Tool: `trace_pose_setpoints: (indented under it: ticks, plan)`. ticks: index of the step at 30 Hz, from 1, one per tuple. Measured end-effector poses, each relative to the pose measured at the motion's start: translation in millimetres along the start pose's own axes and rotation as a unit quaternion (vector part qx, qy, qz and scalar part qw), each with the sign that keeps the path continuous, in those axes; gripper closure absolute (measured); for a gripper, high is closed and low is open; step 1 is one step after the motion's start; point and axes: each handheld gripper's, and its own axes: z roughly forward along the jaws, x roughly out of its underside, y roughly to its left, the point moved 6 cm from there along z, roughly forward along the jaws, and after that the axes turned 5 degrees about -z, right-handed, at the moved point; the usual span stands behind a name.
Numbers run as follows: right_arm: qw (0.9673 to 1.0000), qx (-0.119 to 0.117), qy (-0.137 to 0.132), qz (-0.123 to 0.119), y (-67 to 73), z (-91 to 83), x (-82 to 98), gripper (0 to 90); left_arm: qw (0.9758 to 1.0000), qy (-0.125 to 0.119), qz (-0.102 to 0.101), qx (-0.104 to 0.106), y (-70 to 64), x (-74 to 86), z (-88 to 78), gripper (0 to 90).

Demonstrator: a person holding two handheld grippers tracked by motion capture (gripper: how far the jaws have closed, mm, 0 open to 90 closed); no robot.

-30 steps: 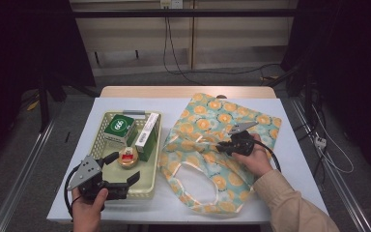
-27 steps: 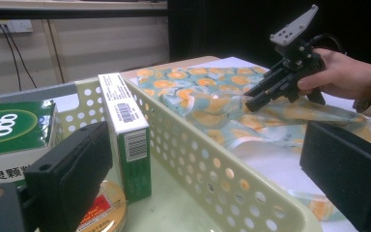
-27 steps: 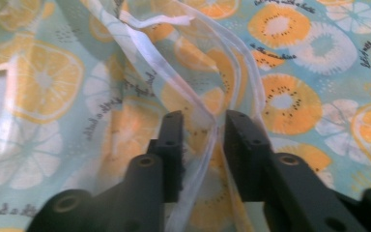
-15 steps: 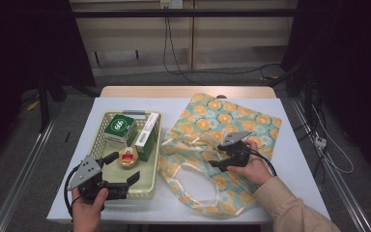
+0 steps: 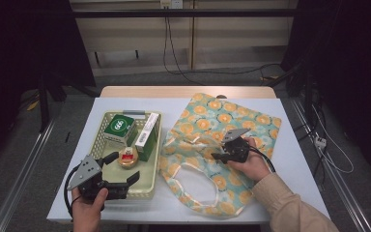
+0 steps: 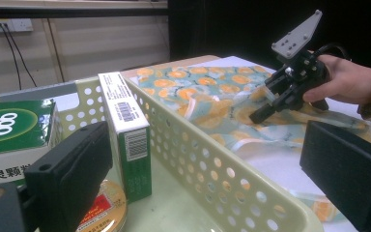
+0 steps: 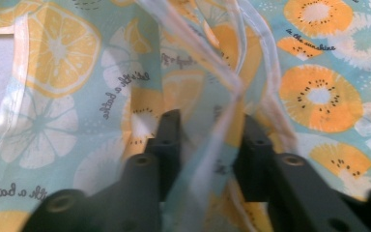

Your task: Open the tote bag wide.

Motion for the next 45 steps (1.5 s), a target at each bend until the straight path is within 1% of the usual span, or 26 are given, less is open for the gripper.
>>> trace_pose_setpoints:
  ticks: [2,5,6,7,8,12,14,16,17,19,22,23,25,27,28,29,30,31,33,34,36,37,38,40,43,45]
  plan:
    - [1.0,-0.001,0.004,-0.006,0.5,0.1,-0.9,79.1,1.0,0.0,0.0,0.0,0.0,0.0,0.0,4.3]
    - [0.9999,0.003,0.012,-0.009,-1.6,-0.5,-1.7,85.9,1.0,-0.001,0.001,0.0,-0.6,-0.2,0.4,4.3]
    - [0.9997,0.009,0.016,-0.014,-3.6,-1.3,-2.0,86.9,1.0,-0.001,0.001,0.0,-0.8,-0.3,0.4,4.3]
    - [0.9998,0.014,0.014,-0.01,-6.1,-2.2,-3.0,87.5,1.0,-0.001,0.001,0.001,-0.9,-0.4,0.4,4.3]
    - [0.9999,0.012,0.009,-0.003,-8.9,-4.1,-4.3,88.0,1.0,-0.001,0.001,0.001,-0.8,-0.4,0.4,4.3]
    - [0.9989,0.041,-0.012,0.017,-26.5,-15.0,-10.8,88.9,1.0,-0.001,0.0,0.0,-0.6,-0.5,0.3,4.3]
    - [0.998,0.058,-0.009,0.022,-35.2,-16.0,-9.5,88.8,1.0,-0.002,-0.001,0.002,-1.4,-0.3,0.8,4.3]
    - [0.9966,0.08,0.001,0.02,-42.9,-13.6,-4.6,88.6,1.0,-0.001,0.001,0.003,-1.6,-0.2,0.8,4.3]
    - [0.9962,0.083,0.001,0.025,-46.0,-11.1,-1.5,87.8,1.0,-0.001,0.001,0.003,-1.8,-0.3,0.8,4.3]
    - [0.996,0.08,0.0,0.042,-50.0,-5.9,4.1,81.6,1.0,-0.001,0.001,0.003,-1.6,-0.4,0.5,4.3]
    - [0.9962,0.069,-0.006,0.052,-50.4,-1.6,8.6,68.2,1.0,-0.002,0.0,0.002,-1.0,-0.5,-0.1,4.3]
    - [0.9961,0.069,-0.01,0.055,-49.9,-1.2,8.7,62.0,1.0,-0.002,0.0,0.002,-0.8,-0.4,-0.2,4.3]
    - [0.9962,0.069,-0.006,0.053,-48.0,-2.0,8.4,50.6,1.0,-0.001,0.0,0.002,-0.6,0.0,-0.1,4.3]
    - [0.9962,0.075,-0.006,0.044,-46.2,-3.5,7.2,42.6,1.0,-0.001,0.0,0.002,-0.7,0.0,0.1,4.3]
    - [0.9964,0.073,-0.007,0.043,-44.7,-3.8,6.8,39.0,1.0,-0.001,0.001,0.002,-0.8,0.0,0.2,4.3]
    - [0.9965,0.073,-0.002,0.042,-43.5,-3.6,7.2,34.8,1.0,-0.001,0.001,0.002,-0.9,-0.1,0.4,4.3]
    - [0.996,0.081,0.008,0.037,-43.1,-2.9,8.0,30.3,1.0,-0.001,-0.001,0.002,-1.1,0.0,0.6,4.3]
    - [0.9957,0.087,0.014,0.028,-42.8,-2.2,8.8,27.9,1.0,0.0,0.0,0.002,-0.9,0.1,0.7,4.3]
    - [0.9966,0.076,0.008,0.032,-42.6,-0.8,9.1,25.4,1.0,0.0,0.0,0.003,-1.0,0.4,1.1,4.3]
    - [0.9964,0.076,0.007,0.037,-43.6,-0.3,9.8,23.9,1.0,0.001,0.0,0.003,-1.1,0.6,1.2,4.3]
    - [0.9969,0.064,0.001,0.046,-44.6,0.9,11.1,27.1,1.0,0.0,-0.002,0.003,-1.1,0.6,1.2,4.3]
    - [0.9969,0.054,0.0,0.056,-45.3,0.8,12.1,27.5,1.0,-0.001,-0.001,0.002,-0.9,0.4,1.1,4.3]
    - [0.9967,0.05,0.0,0.064,-45.8,0.8,12.7,28.8,1.0,-0.001,-0.001,0.002,-0.8,0.4,0.9,4.3]
    - [0.9966,0.053,0.0,0.063,-46.4,0.9,12.2,32.2,1.0,0.0,0.0,0.002,-0.9,0.3,0.9,4.3]
    - [0.9976,0.044,0.002,0.054,-45.1,0.5,9.6,47.9,1.0,0.0,0.0,0.002,-1.5,0.1,1.3,4.3]
    - [0.998,0.039,0.001,0.05,-45.8,0.7,8.3,55.5,1.0,0.0,0.001,0.003,-2.1,-0.1,1.5,4.3]
